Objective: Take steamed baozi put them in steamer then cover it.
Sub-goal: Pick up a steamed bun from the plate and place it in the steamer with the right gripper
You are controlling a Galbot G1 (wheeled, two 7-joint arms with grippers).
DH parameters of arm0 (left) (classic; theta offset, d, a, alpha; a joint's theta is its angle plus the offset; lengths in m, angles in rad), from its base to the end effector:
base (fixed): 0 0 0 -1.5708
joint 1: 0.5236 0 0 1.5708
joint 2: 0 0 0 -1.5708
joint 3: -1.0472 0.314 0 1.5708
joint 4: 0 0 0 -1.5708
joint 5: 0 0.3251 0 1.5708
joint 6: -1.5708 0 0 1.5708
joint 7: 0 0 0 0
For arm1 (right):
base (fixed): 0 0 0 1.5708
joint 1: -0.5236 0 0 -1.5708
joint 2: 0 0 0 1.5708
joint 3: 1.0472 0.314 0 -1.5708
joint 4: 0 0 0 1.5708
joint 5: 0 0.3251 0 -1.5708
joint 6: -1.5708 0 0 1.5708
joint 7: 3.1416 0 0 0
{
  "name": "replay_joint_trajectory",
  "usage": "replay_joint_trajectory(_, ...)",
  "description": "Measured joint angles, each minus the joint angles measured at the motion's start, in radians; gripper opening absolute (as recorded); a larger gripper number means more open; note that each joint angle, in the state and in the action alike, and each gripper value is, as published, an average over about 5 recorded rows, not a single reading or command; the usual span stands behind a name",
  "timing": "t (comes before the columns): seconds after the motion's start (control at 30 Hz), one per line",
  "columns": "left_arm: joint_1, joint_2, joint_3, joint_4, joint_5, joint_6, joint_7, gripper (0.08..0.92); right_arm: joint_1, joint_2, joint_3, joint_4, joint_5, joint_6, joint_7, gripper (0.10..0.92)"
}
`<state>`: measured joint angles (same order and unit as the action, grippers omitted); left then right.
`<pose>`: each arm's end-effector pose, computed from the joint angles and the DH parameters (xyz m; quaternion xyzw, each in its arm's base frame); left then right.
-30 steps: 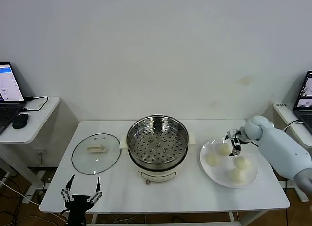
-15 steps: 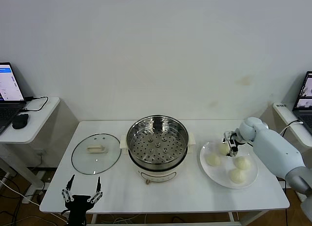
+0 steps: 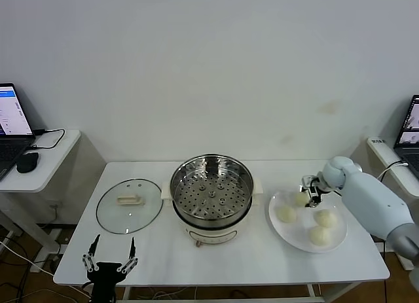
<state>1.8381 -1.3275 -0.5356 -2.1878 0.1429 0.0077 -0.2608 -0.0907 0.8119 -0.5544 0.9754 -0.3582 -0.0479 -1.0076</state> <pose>0.1001 0.0334 -0.2739 0.0487 -0.9812 -0.1765 0.0613 0.5010 -0.1695 -0.1976 0.4337 -0.5655 0.5945 0.3724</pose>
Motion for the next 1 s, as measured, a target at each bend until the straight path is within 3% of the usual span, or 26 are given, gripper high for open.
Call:
replay_joint_trajectory(0.5, -0.001, 0.017, 0.013, -0.020, -0.008, -0.003, 0.001, 0.823, 0.377, -0.127, -0.288, 0.255, 0.315, 0.002, -0.013, 0.597)
replay_joint_trajectory(1.0, -0.006, 0.023, -0.010, -0.009, -0.063, -0.004, 0.016, 0.823, 0.661, 0.054, -0.597, 0.341, 0.546, 0.113, 0.080, 0.602)
